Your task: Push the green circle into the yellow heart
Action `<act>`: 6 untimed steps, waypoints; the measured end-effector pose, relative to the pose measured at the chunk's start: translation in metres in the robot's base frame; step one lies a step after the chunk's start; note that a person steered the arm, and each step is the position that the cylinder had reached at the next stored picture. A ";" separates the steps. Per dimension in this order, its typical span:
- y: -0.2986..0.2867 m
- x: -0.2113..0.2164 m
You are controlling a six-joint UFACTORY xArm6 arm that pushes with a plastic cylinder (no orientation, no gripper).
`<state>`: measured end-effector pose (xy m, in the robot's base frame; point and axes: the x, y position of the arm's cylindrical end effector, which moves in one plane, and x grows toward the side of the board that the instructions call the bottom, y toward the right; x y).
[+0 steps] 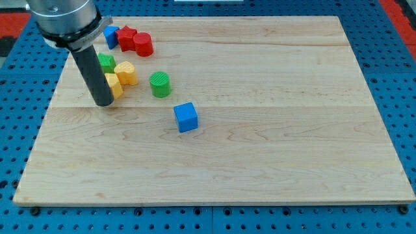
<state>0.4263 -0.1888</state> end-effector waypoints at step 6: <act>0.052 -0.030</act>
